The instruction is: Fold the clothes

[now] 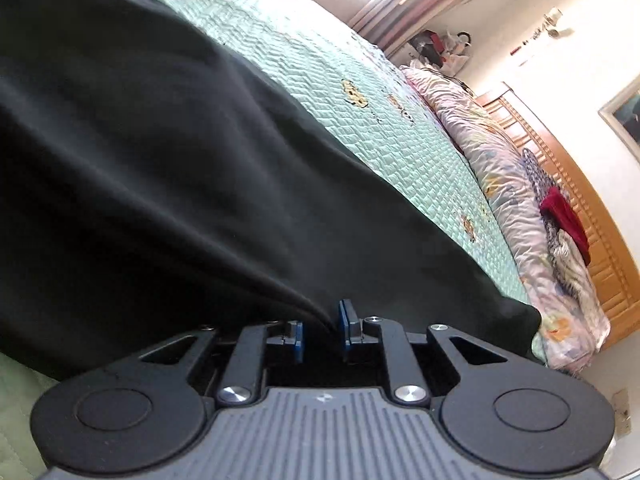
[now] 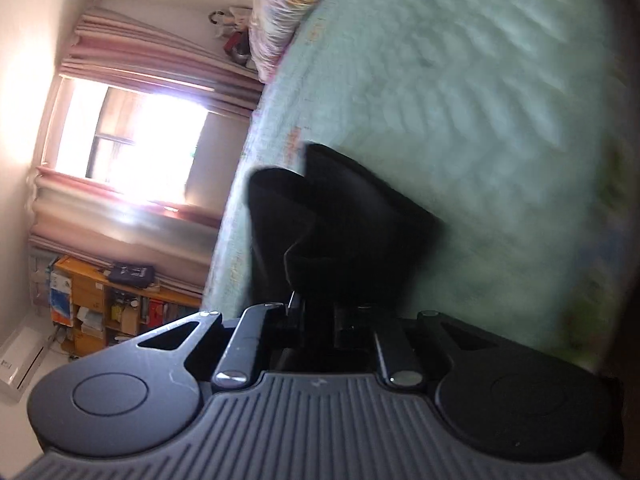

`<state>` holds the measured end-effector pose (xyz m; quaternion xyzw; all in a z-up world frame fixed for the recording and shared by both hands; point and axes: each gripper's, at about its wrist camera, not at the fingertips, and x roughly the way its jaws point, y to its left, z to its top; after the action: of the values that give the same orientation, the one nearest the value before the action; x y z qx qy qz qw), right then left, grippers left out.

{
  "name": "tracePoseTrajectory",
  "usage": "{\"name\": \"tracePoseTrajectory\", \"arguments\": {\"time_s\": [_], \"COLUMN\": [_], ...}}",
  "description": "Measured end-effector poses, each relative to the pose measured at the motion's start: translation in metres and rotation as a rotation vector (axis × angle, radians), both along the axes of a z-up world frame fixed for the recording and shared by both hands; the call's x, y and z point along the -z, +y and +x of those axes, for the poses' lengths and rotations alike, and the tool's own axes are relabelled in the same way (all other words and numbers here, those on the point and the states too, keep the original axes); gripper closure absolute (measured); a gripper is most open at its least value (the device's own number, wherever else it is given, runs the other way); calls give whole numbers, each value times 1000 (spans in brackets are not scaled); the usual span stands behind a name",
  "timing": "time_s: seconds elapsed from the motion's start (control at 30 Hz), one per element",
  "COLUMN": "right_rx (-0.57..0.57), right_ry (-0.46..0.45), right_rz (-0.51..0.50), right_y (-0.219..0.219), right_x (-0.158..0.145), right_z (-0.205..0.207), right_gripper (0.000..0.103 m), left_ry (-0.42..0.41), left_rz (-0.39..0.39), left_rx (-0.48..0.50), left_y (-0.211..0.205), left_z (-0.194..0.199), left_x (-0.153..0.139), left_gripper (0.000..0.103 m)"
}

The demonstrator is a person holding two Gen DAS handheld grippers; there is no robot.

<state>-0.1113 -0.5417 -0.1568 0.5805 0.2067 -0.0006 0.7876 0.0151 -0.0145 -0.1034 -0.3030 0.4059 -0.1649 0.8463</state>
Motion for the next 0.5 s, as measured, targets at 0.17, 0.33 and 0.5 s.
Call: {"name": "tracePoseTrajectory", "arguments": {"time_s": [0.17,0.33,0.5], "right_rx": [-161,-216,-154], "right_ry": [-299,-511,-312], "right_rz": [-187,-242,-171], "right_y": [13,9,-18], "right_x": [-120,-179,-84], "right_z": [61,69,22], "right_gripper": [89,89,89], "left_ry": [-97,-181,-35], "left_rz": [-93,-119,-38], "left_rx": [-22,-14,64], "left_y": [16,26,13], "left_z": [0,-11,-19], "left_x": [-36,-66,-21], "left_gripper": [86,82,80]}}
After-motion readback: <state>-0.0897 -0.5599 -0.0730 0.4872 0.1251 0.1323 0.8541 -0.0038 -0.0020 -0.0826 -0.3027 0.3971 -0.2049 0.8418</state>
